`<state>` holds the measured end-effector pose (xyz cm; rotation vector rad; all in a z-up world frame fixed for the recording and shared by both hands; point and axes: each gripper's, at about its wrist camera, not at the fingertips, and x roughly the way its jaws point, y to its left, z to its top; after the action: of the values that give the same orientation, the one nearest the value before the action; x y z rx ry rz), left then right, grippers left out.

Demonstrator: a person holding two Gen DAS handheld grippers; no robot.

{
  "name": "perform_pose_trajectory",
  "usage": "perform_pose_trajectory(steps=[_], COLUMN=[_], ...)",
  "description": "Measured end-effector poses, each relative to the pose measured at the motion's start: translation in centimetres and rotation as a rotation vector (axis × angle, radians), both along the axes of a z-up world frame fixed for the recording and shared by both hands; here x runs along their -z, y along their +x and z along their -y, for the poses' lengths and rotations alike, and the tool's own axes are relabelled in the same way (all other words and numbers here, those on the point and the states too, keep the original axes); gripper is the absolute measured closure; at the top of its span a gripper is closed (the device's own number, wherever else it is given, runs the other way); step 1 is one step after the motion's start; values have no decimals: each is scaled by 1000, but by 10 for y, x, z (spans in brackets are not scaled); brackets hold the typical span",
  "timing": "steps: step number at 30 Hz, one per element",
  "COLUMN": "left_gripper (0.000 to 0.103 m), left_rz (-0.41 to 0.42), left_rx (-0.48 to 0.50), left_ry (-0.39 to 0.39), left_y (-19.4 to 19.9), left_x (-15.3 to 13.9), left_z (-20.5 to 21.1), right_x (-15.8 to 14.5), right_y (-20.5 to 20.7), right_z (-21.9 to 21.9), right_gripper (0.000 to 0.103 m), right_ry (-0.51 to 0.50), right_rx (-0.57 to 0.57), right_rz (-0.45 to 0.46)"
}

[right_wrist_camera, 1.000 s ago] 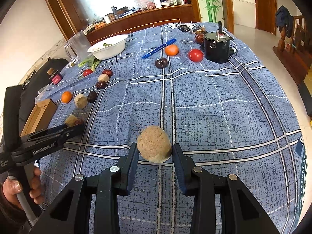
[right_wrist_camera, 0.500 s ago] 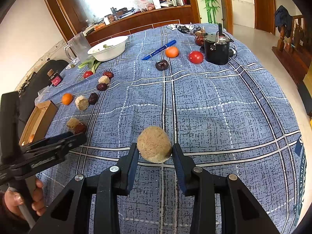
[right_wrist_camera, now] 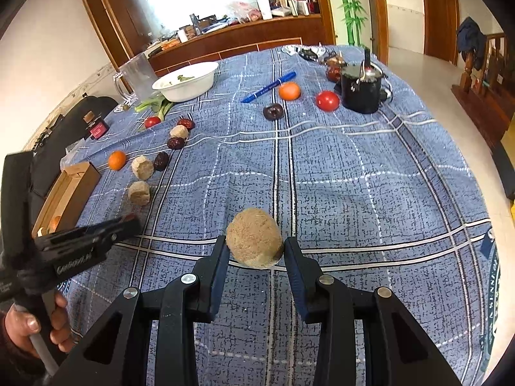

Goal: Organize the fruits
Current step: 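Close the left gripper on a red date while the right holds the pastry, then carry the date with the left gripper over the tray while the right carries the pastry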

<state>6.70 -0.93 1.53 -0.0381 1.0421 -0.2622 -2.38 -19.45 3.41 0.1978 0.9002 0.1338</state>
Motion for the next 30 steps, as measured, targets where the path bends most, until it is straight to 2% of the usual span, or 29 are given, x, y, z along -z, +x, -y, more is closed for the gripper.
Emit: perform_pose_trajectory(steps=[4,8,11,15,18,23,25,27,30], left_gripper=[77,77,77,77,72,72,80,80,80], left_rz=[-4,2,5,2,8,71,63,46,57], left_rx=[14,15,26,38,63,106,104,90,74], left_ry=[-9,-29,16,27,25,98,62,11,-18], left_y=[-22,-42,-50,-51,-52,-60,-58,-57,-57], left_x=[-1,-4,-1,3,3,5,3,0,-9], left_z=[-10,-23,-28,-32,-31,-22,-26,-35,-45], right_x=[-6,-4,2,12,17,22,23,20,13], right_y=[-8,-15,-22,-23,-21,-21,-21,-22,-24], right_z=[-8,-23,-41,-58,-61,-63,-63,-62,-66], right_gripper=[65,65,65,65,65,66,68,68,68], right_ry=[-12,-18,-37,-74,-90,-111,-124,-125,-147], right_rx=[-9,-32,-66,-77,-68,-55,-43,-35,-23], right_rz=[20,0,-20,-49,-65,-72,-68,-67,-49])
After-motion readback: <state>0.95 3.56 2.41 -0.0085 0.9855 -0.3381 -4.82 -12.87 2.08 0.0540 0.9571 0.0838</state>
